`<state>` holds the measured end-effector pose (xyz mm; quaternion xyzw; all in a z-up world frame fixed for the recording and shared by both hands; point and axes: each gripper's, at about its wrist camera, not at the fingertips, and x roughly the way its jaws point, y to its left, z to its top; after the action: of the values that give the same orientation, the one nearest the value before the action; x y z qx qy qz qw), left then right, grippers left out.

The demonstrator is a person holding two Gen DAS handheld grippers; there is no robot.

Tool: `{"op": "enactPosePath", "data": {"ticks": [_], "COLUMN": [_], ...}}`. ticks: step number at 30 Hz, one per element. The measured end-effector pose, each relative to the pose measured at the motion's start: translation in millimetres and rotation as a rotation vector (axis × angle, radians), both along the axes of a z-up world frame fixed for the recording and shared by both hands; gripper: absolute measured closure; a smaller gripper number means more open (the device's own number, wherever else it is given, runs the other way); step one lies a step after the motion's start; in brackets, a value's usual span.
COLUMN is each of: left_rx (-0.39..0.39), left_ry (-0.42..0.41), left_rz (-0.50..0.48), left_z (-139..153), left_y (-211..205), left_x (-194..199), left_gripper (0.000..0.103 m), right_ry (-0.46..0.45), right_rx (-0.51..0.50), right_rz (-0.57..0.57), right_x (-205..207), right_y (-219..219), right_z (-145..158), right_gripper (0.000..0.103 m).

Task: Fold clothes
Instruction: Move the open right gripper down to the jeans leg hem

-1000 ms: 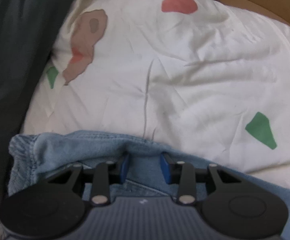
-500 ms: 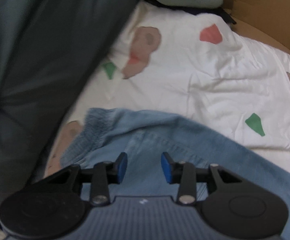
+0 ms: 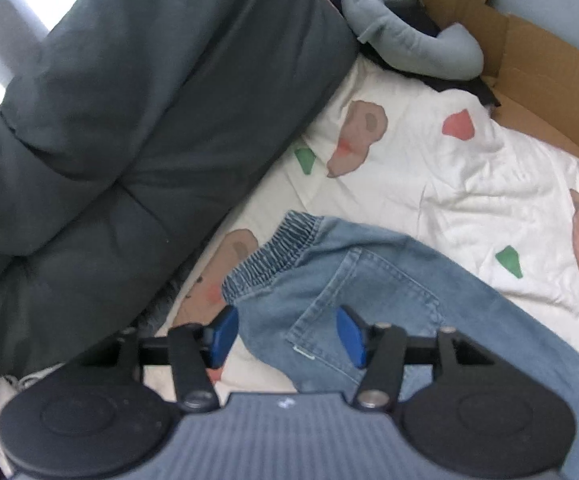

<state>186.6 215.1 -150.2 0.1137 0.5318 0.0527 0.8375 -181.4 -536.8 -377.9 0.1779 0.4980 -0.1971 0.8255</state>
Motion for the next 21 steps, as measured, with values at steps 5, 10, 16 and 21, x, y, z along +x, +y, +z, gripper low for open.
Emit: {"op": "enactPosePath", "data": {"ticks": [5, 10, 16, 21], "left_rx": [-0.067, -0.108, -0.161, -0.178], "left_ry": [-0.008, 0.014, 0.043, 0.052], "left_rz": [0.003, -0.031, -0.004, 0.018], "left_z": [-6.6, -19.5, -31.3, -34.9], "left_y": [-1.2, -7.4, -7.3, -5.7], "left_x": [-17.3, -36.8, -49.5, -56.7], "left_gripper": [0.045, 0.045, 0.045, 0.043], "right_ry": [-0.070, -0.091, -0.106, -0.112], "right_rx": [0.091, 0.153, 0.219, 0.269], "right_rz": [-0.057, -0.086, -0.192, -0.251], "right_x": [-25.7, -67.7, -126.1, -158.2], "right_y": [-17.8, -17.2, -13.0, -9.2], "right_z": [31.7, 54.7, 66.4, 63.3], "right_gripper": [0.068, 0.067, 0.061, 0.060]}}
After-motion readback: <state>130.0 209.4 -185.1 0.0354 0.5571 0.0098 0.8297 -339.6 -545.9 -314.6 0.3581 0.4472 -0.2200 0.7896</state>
